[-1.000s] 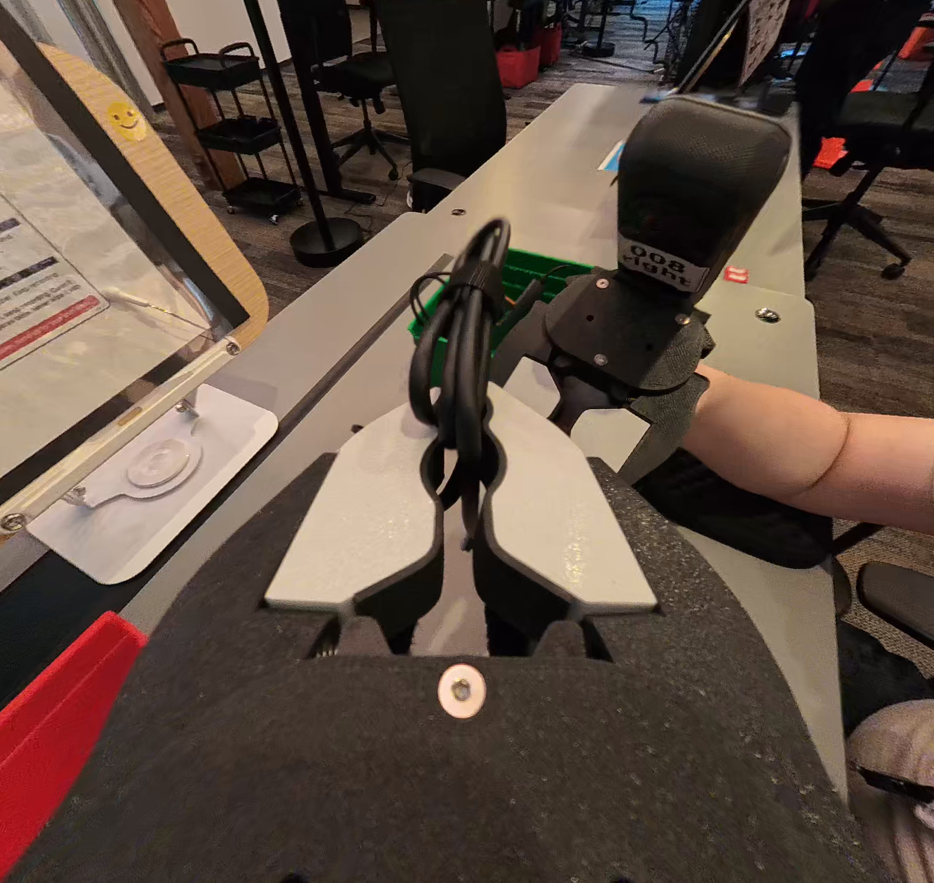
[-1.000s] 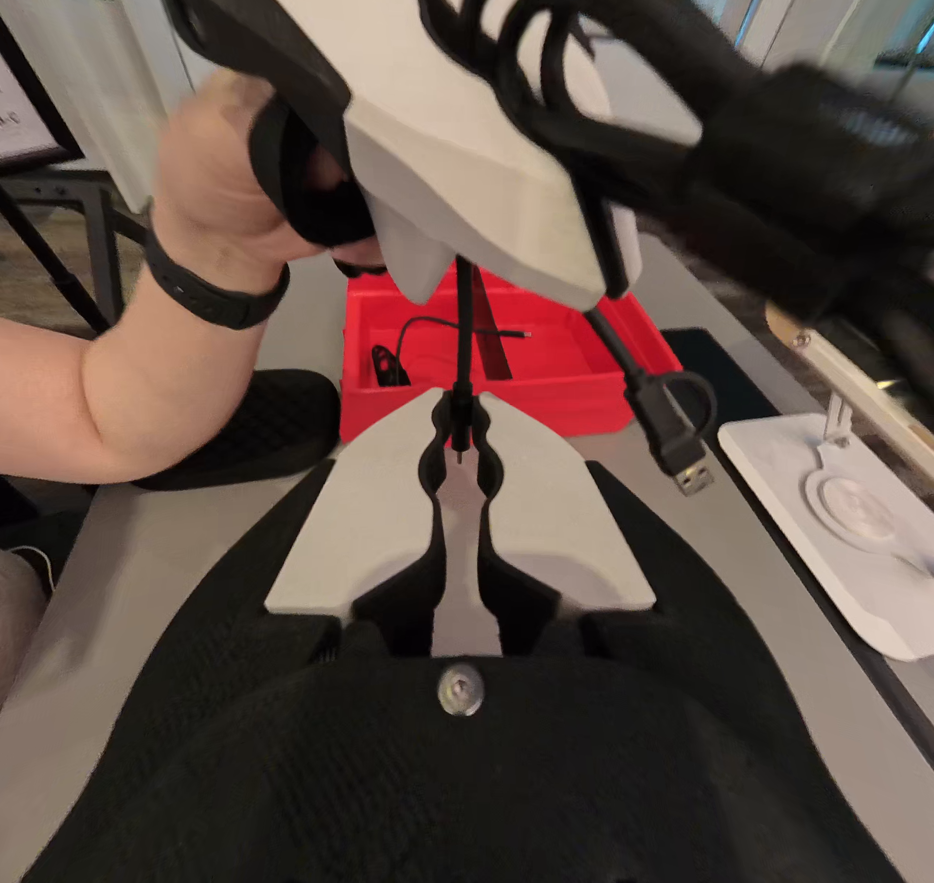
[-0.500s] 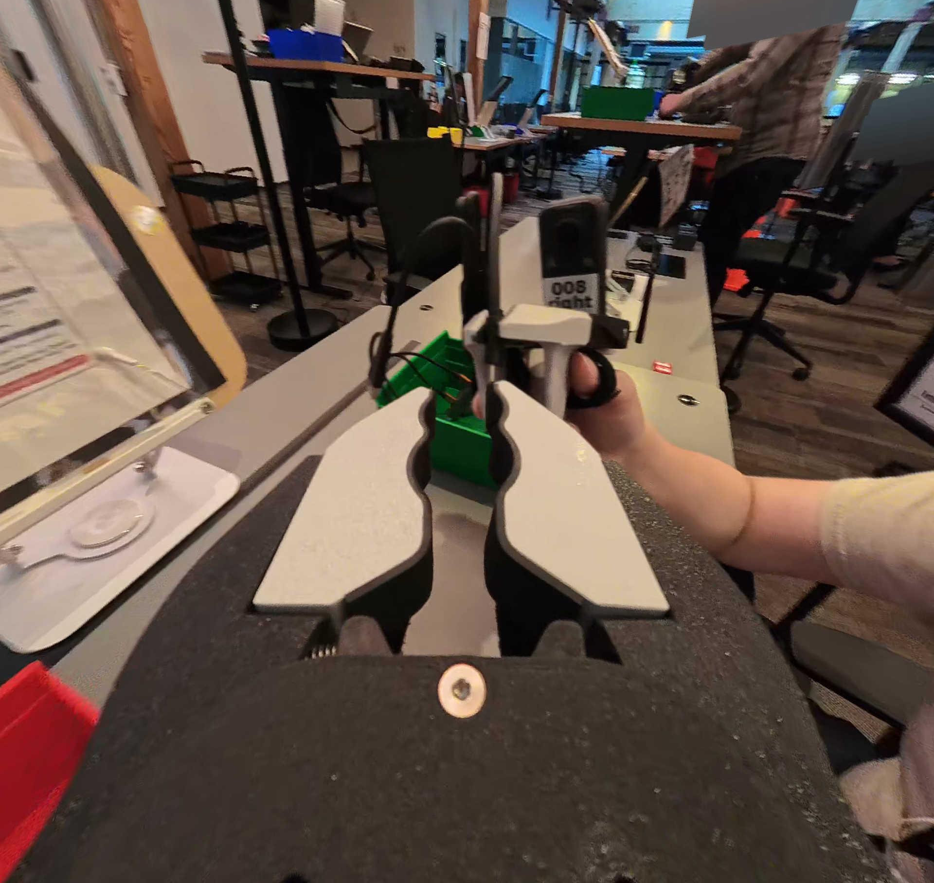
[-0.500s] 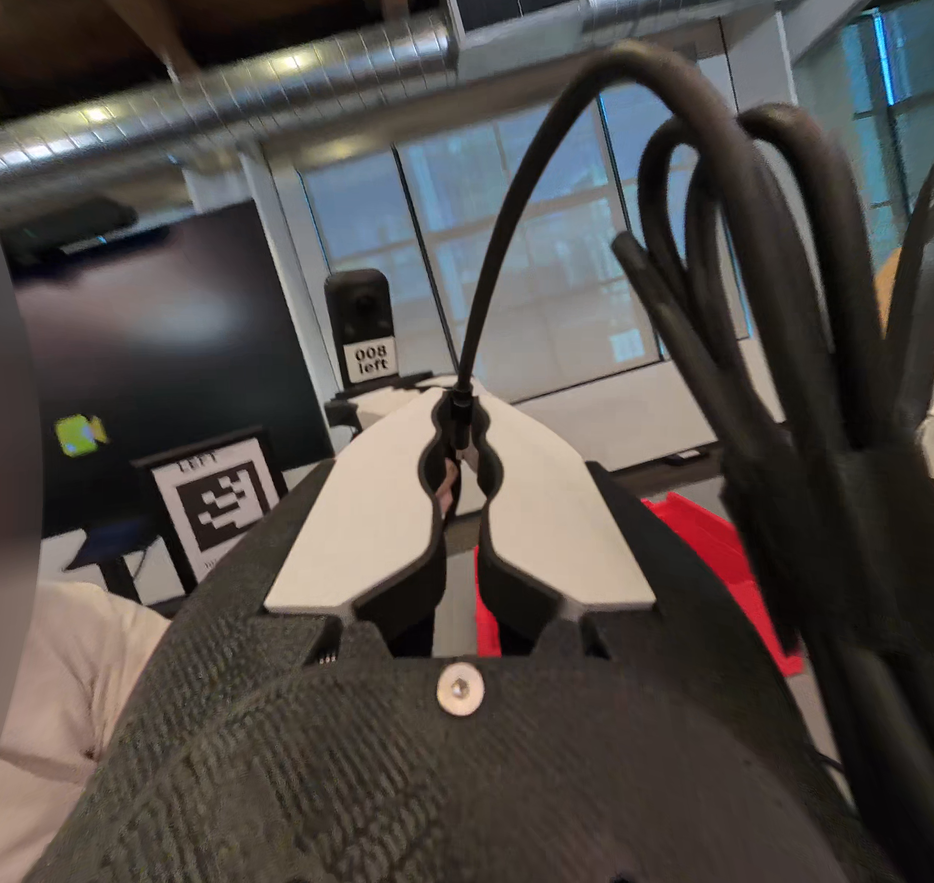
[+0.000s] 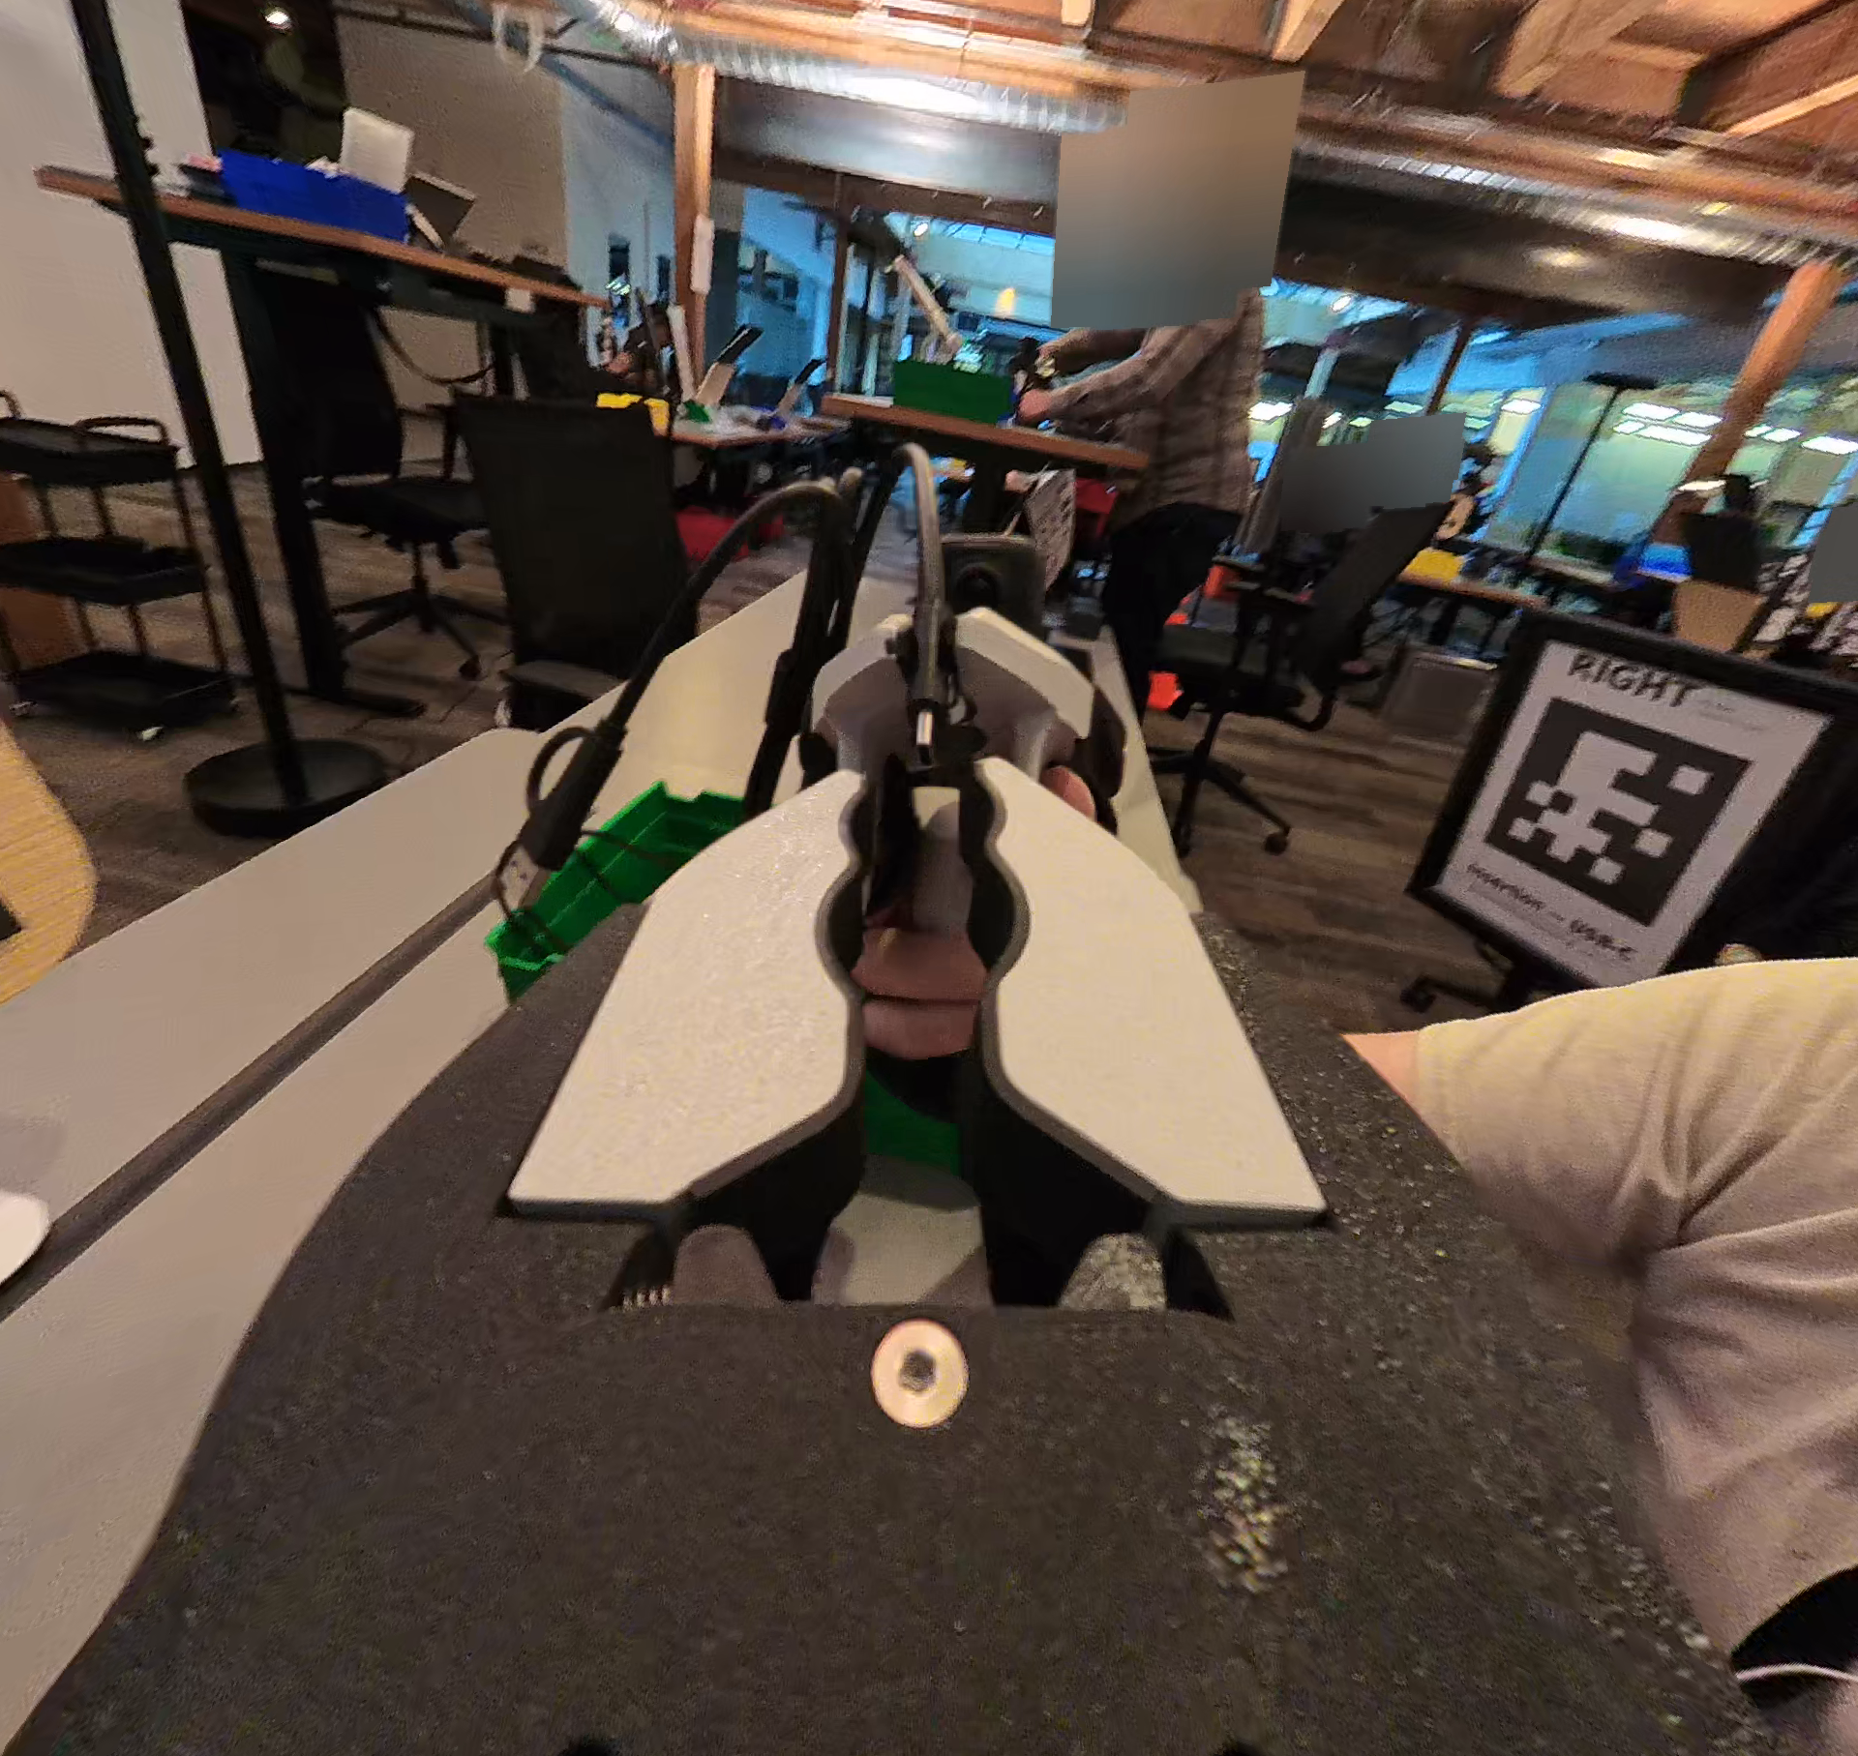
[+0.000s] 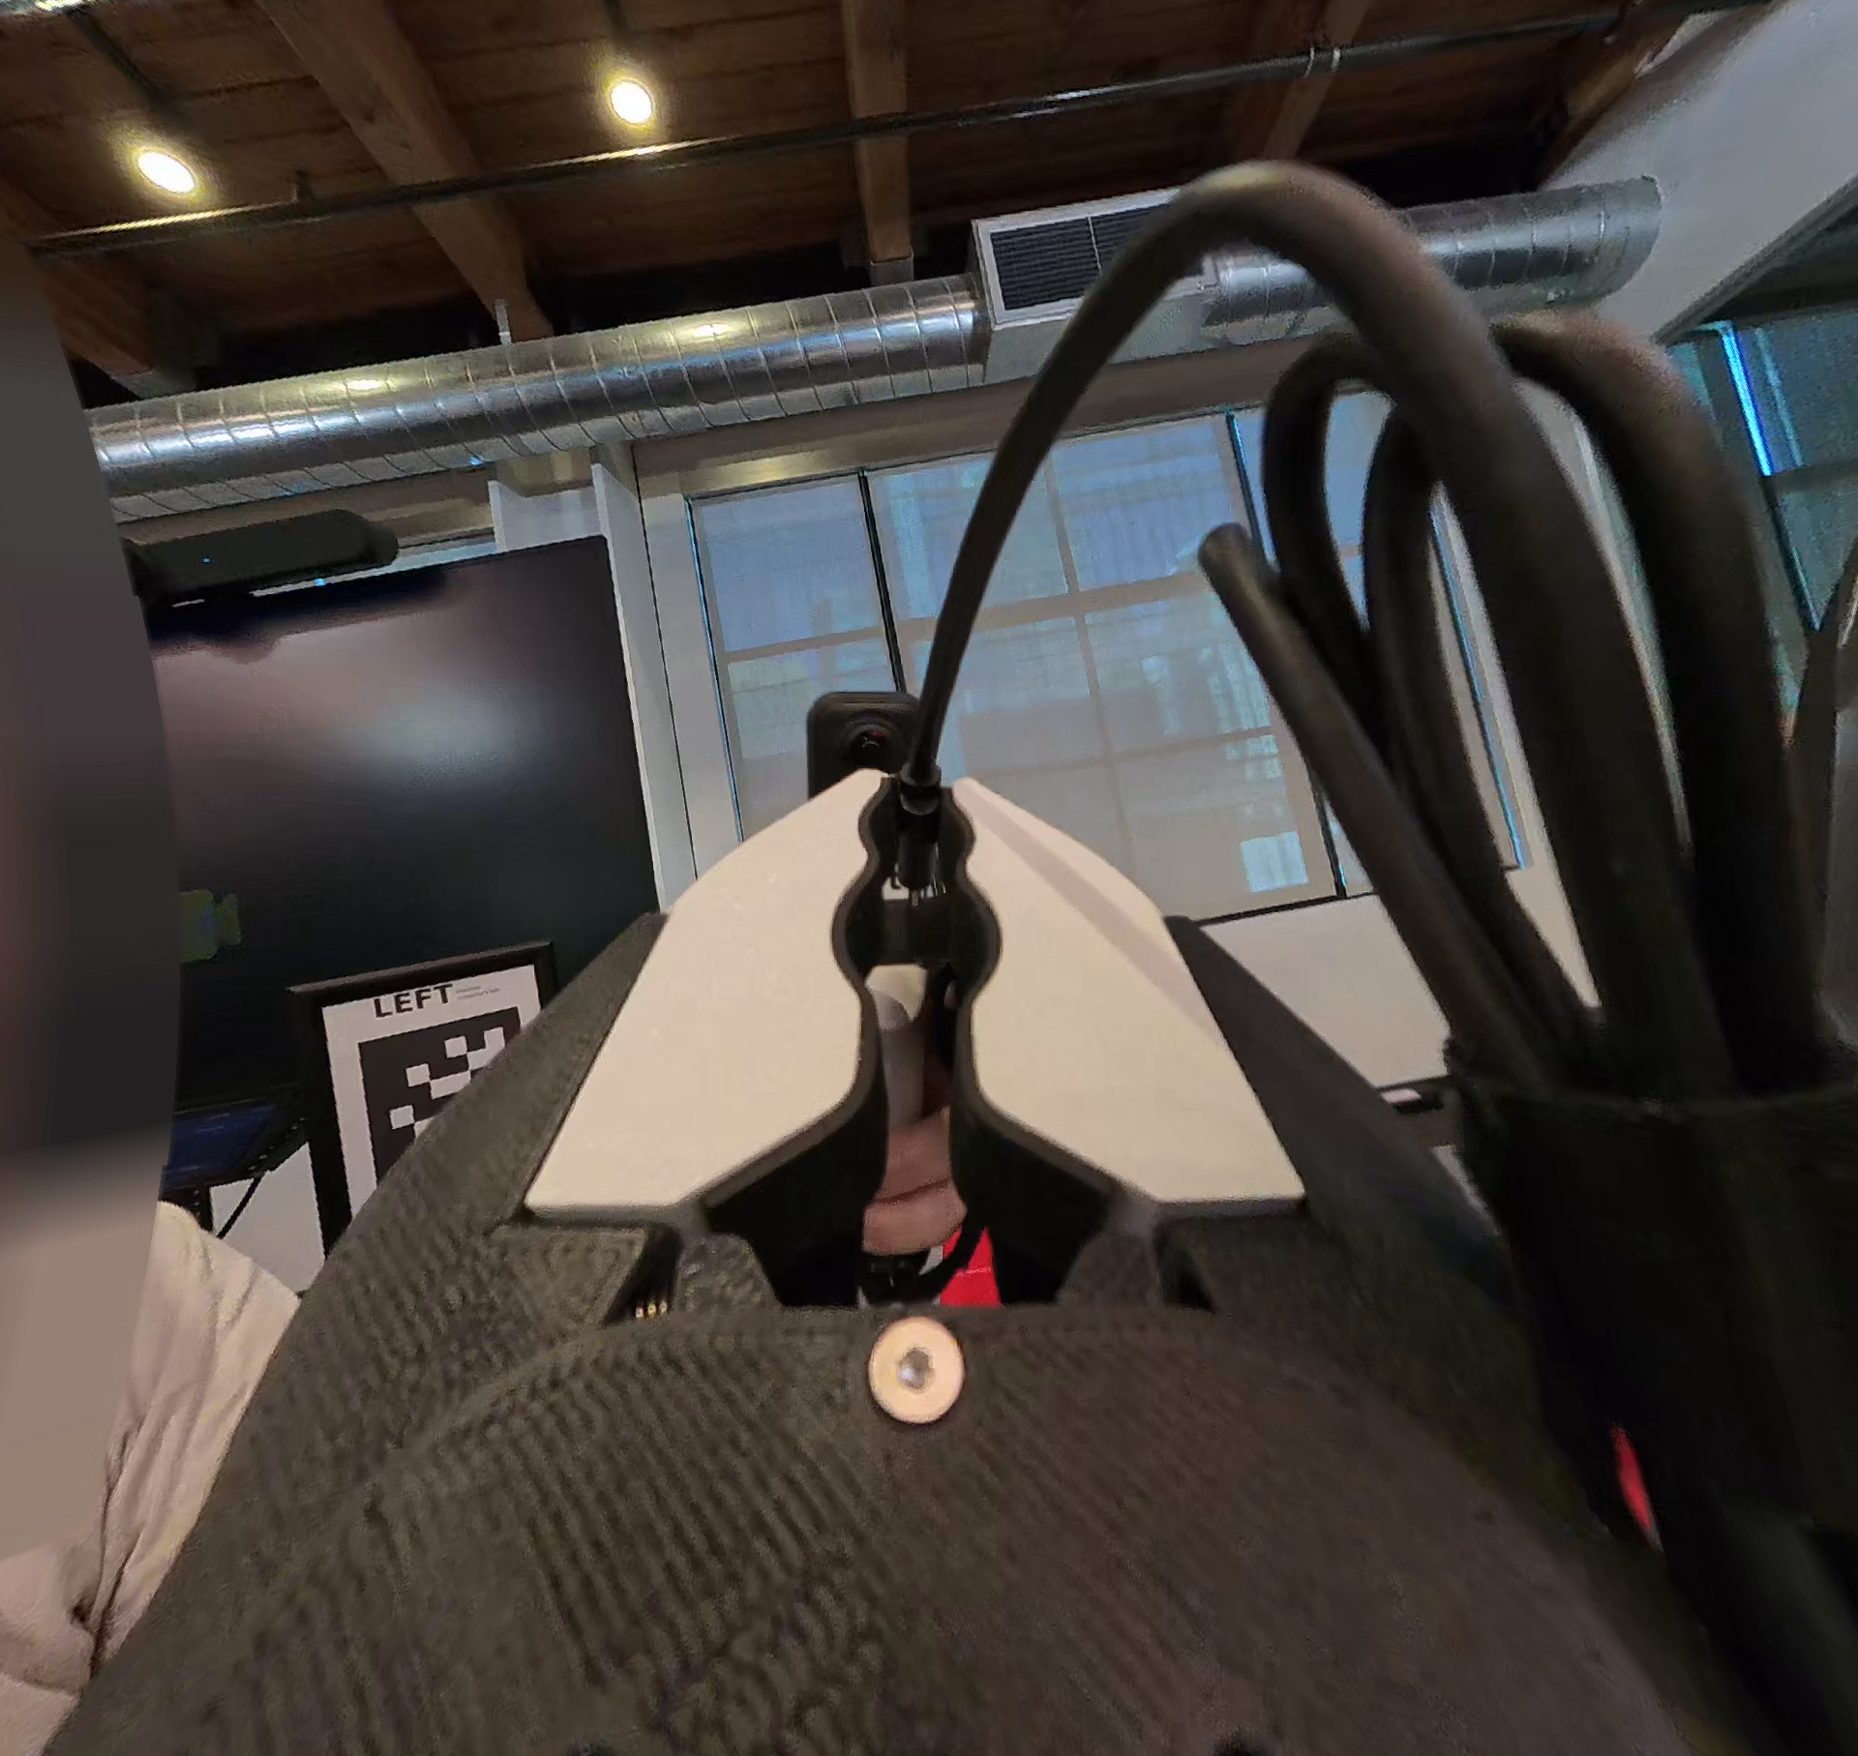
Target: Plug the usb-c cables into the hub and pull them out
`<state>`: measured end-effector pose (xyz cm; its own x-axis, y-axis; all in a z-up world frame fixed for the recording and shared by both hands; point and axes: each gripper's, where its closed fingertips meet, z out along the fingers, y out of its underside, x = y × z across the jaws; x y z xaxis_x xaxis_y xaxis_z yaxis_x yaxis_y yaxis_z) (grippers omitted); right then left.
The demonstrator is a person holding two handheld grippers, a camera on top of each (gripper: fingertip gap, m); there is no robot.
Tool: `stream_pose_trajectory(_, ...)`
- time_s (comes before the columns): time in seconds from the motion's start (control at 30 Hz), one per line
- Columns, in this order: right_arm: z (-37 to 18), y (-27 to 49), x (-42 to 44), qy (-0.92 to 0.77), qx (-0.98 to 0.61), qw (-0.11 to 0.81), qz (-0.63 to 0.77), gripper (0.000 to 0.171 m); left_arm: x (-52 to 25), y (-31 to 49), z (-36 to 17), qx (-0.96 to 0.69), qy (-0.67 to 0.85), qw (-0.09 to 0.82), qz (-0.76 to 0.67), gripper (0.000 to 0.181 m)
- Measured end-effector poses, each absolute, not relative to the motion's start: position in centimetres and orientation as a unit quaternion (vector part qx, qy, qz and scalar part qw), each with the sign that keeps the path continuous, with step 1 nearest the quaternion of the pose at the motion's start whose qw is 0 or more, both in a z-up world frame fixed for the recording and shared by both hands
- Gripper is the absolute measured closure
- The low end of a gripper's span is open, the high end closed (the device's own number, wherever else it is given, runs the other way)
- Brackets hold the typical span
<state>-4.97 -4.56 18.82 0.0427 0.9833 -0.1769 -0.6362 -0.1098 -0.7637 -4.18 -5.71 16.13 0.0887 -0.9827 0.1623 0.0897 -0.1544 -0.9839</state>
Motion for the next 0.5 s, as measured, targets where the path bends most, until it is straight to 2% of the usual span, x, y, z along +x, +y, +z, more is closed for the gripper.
stream_pose_trajectory(0.2,19.1,-5.3,-5.2,-0.251,-0.351,0.624,0.651,0.164,-3.8,-7.0,17.0,-0.497,0.425,0.501,-0.567,0.164)
stream_pose_trajectory(0.37,19.1,-5.6,-5.4,-0.252,-0.344,0.618,0.661,0.164,-4.1,-6.8,17.8,-0.474,0.404,0.526,-0.579,0.172)
stream_pose_trajectory(0.5,19.1,-5.6,-5.4,-0.252,-0.341,0.623,0.658,0.164,-3.9,-6.6,17.6,-0.480,0.404,0.530,-0.570,0.172)
